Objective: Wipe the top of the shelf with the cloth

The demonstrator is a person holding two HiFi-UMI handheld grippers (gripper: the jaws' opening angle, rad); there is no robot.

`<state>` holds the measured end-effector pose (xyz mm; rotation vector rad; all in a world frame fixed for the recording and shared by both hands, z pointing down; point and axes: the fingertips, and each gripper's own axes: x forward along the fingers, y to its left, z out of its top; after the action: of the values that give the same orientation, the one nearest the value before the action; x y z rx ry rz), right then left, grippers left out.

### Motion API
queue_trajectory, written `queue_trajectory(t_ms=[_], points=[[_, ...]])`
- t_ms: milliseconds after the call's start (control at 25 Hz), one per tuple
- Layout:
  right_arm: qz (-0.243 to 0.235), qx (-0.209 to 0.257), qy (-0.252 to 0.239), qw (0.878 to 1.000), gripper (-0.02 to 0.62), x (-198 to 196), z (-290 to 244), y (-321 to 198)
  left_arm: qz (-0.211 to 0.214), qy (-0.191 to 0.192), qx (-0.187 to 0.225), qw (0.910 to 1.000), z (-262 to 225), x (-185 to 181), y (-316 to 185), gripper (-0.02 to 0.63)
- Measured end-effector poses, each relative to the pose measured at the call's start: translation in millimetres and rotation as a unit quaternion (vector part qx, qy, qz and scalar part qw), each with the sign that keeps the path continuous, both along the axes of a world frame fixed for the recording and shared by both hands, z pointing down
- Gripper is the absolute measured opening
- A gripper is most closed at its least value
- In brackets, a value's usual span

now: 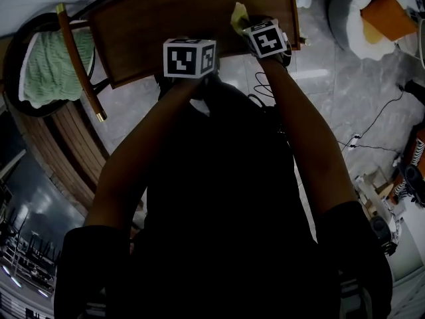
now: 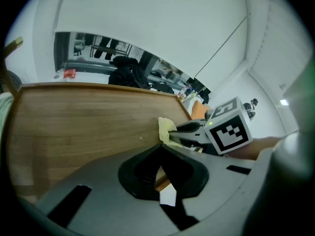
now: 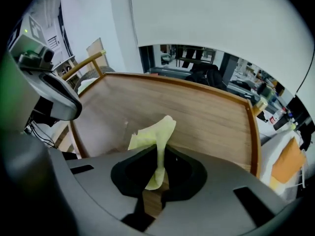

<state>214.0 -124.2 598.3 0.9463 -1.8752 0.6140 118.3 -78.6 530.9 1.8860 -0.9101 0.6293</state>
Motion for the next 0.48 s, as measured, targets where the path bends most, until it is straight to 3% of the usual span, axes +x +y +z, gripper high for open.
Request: queue_trajectory(t_ms=[120, 480], points=[[0.028, -0.001, 0.000, 1.000, 0.046, 27.6, 0.8, -5.7, 0.005, 0.003, 0.000, 1.0000, 0.7, 15.9, -0.1, 0.012], [0.076, 0.015, 0.120, 0.990, 0.046, 111.5, -14.2, -18.0, 0.012, 0.002, 0.009, 0.9999, -6.7, 27.9, 2.2, 0.012]])
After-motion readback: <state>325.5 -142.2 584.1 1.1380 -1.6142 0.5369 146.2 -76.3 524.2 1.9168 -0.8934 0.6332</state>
